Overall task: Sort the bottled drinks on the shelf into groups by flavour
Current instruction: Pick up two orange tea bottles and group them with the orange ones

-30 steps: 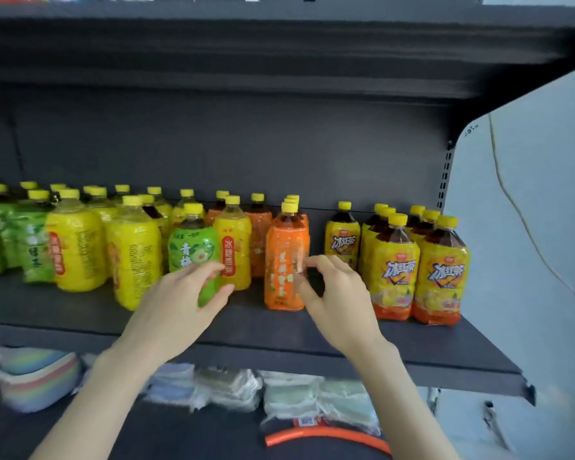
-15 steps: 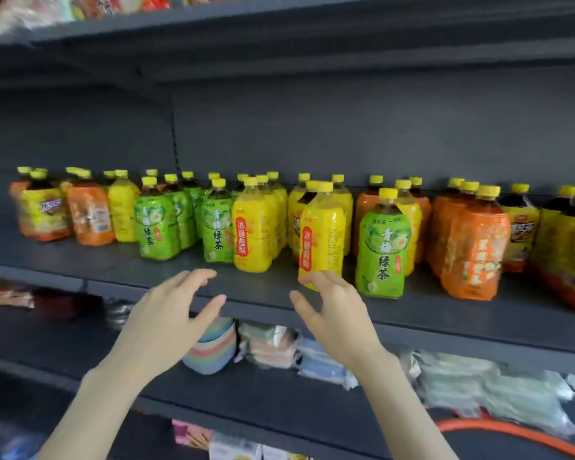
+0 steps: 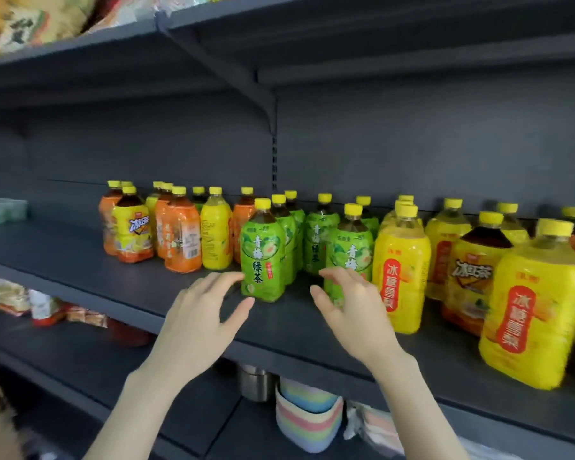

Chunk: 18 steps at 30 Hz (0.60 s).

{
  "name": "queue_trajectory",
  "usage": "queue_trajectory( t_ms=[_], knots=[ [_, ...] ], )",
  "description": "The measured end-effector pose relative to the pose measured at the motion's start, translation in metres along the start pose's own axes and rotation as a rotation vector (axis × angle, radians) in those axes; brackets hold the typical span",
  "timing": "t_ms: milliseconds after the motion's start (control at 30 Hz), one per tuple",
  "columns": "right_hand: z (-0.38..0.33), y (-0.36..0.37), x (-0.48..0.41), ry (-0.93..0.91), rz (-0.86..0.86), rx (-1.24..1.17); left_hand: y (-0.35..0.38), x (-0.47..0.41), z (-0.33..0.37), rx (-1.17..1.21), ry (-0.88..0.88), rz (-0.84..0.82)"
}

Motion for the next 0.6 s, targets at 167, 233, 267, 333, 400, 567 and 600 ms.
queue_trajectory(
  t_ms=[167, 233, 267, 333, 400, 567, 600],
  knots=[
    [-0.047, 0.080, -0.058, -0.062, -0.034, -0.041, -0.023, -0.034, -0.091, -0.067, -0.051, 0.023],
    [-0.061, 0.112, -0.078, -0.071, -0.049, -0.043, -0.029, -0.048, -0.130, -0.075, -0.063, 0.025],
    [-0.068, 0.127, -0.087, -0.073, -0.049, -0.041, -0.030, -0.055, -0.150, -0.069, -0.068, 0.023],
    [-0.079, 0.155, -0.103, -0.067, -0.035, -0.035, -0.029, -0.068, -0.186, -0.062, -0.056, 0.025],
    [-0.086, 0.183, -0.114, -0.048, -0.020, -0.021, -0.025, -0.079, -0.219, -0.033, -0.042, 0.022],
    [-0.108, 0.252, -0.150, 0.059, 0.016, 0.003, -0.012, -0.130, -0.297, 0.113, 0.009, -0.027],
    [-0.111, 0.261, -0.157, 0.074, 0.030, 0.013, -0.009, -0.141, -0.308, 0.150, 0.021, -0.026]
  ],
)
Point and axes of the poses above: each hand's wrist, its own x-axis away from the middle knuckle, its own y-axis out of the palm, z = x × y, the point moved 7 cm from there along -x, towards the middle knuckle, and after that the axes turned 3 degrees about -y, right-handed, at the moved point
